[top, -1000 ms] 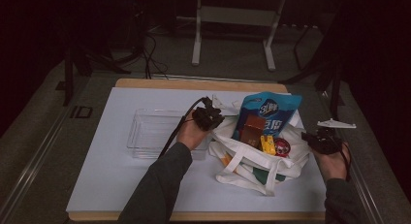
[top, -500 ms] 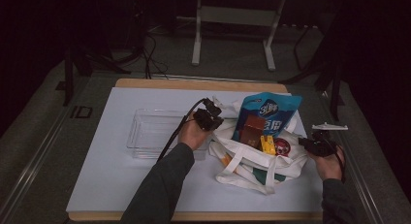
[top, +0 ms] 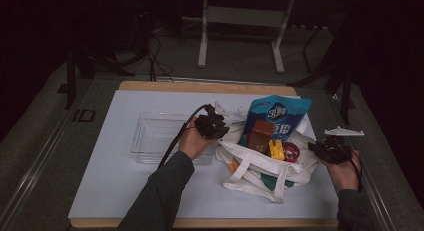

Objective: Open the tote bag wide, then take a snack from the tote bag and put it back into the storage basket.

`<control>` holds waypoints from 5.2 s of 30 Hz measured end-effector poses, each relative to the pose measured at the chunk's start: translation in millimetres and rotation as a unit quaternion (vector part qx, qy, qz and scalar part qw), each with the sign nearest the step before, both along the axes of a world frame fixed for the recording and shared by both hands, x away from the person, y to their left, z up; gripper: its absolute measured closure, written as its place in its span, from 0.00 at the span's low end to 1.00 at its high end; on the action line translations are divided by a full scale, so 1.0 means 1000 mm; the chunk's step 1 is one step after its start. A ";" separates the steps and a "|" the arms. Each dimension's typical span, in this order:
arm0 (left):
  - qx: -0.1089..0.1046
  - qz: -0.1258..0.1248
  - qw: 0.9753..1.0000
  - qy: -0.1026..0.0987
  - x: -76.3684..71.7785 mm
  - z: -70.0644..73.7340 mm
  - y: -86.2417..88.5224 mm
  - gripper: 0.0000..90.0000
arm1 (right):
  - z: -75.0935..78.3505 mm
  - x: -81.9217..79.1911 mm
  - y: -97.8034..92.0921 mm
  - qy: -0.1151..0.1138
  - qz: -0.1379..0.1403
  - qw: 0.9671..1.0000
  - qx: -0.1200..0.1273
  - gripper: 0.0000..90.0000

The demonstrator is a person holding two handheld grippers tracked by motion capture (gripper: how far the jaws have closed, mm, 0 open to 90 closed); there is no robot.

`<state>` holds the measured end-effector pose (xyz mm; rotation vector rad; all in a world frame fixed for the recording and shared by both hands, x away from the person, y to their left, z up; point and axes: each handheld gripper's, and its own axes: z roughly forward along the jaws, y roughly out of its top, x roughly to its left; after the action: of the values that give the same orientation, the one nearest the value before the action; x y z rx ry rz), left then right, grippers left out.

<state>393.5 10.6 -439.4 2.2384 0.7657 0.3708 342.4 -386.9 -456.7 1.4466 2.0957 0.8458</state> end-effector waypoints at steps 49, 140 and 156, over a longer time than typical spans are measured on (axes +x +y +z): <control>0.034 -0.070 0.996 -0.045 -0.081 -0.055 -0.058 0.91 | -0.059 -0.074 0.028 -0.027 0.038 0.999 0.028 0.99; -0.048 -0.131 0.990 -0.001 -0.062 -0.029 -0.051 0.71 | -0.070 -0.086 0.040 -0.014 0.115 0.988 0.106 0.96; -0.096 -0.145 0.985 -0.019 -0.052 0.009 -0.037 0.56 | -0.070 -0.087 0.039 -0.014 0.116 0.987 0.109 0.95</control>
<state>342.0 -26.4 -430.6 2.1136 0.4260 0.1881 255.9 -348.1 -527.2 1.2988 2.2365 1.2125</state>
